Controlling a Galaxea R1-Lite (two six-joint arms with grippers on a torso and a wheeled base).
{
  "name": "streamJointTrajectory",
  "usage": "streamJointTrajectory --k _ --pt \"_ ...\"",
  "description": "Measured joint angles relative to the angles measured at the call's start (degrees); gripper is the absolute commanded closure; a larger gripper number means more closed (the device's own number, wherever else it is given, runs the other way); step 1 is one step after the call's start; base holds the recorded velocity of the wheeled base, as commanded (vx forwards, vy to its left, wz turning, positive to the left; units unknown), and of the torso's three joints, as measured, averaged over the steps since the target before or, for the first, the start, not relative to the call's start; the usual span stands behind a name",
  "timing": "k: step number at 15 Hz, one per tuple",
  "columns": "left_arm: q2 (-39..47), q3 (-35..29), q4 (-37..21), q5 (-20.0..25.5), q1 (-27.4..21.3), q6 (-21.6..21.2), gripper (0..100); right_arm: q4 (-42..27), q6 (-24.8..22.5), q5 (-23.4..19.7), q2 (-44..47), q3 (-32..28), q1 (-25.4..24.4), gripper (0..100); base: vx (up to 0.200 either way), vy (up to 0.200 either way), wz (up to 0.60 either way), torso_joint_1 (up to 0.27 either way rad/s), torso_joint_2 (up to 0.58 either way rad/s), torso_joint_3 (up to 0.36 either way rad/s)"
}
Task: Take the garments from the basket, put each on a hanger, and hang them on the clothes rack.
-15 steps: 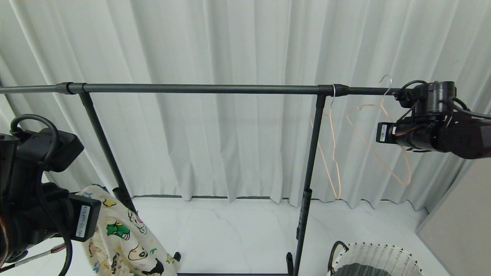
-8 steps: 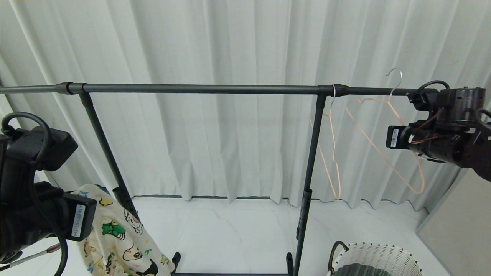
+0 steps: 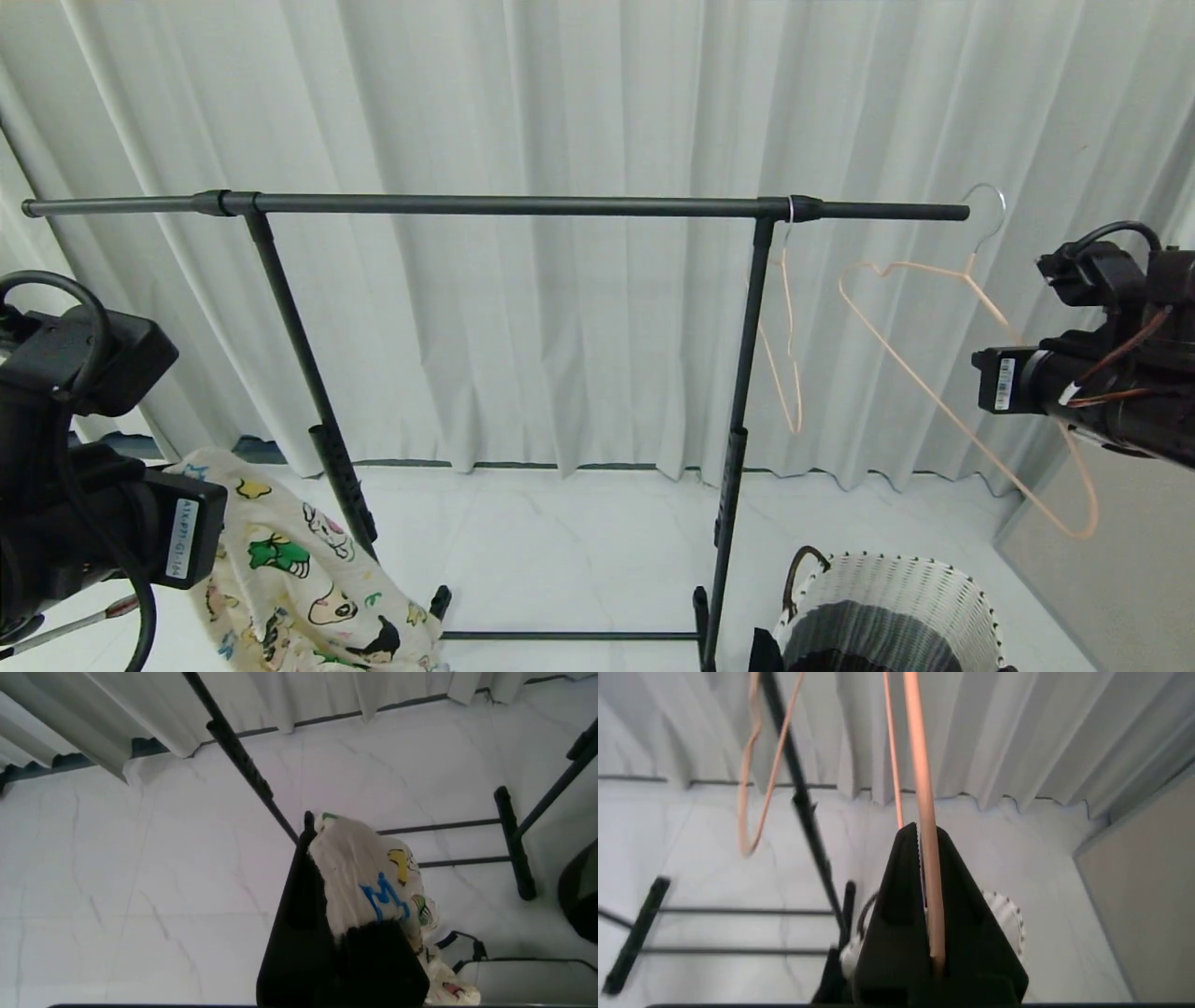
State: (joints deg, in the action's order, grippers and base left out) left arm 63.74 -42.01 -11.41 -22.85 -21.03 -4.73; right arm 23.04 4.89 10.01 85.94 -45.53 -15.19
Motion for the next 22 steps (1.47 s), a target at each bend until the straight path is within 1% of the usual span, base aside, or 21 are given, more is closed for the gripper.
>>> streamJointTrajectory --k 4,7,11,13,17,20,22 --pt "0.0 0.3 0.0 0.0 0.0 0.1 100 -3.5 -0.9 0.0 -6.2 3.5 -2.5 100 -0.2 0.0 0.0 0.004 0.0 0.004" --pt "-0.5 1.0 -0.1 0.0 0.0 0.1 100 -4.7 -1.1 0.1 -10.0 5.3 -3.5 100 0.0 0.0 0.0 0.0 0.0 0.0" --pt "-1.6 2.1 0.0 0.1 0.0 0.1 100 -8.5 -1.7 -0.1 -15.0 5.9 -6.3 100 0.0 0.2 0.0 0.008 0.0 0.001" --pt "-2.0 2.1 0.0 0.1 0.0 0.1 100 -12.2 -1.4 -0.2 -17.6 6.1 -8.8 100 0.0 0.2 0.0 0.005 0.0 -0.002" --pt "-2.3 1.8 0.0 0.1 0.0 0.0 100 -13.0 -0.9 -0.4 -20.8 7.3 -14.1 100 0.0 0.2 0.0 0.002 0.0 0.0" --pt "-2.2 1.7 0.0 0.1 -0.2 0.0 100 -12.8 2.0 -0.3 -21.4 7.6 -18.9 100 0.0 0.2 0.0 -0.001 0.0 0.002" --pt "-1.8 1.6 0.0 0.1 -1.7 0.0 100 -11.3 4.2 -0.3 -20.4 8.7 -22.1 100 0.0 0.2 0.0 -0.002 0.0 0.002"
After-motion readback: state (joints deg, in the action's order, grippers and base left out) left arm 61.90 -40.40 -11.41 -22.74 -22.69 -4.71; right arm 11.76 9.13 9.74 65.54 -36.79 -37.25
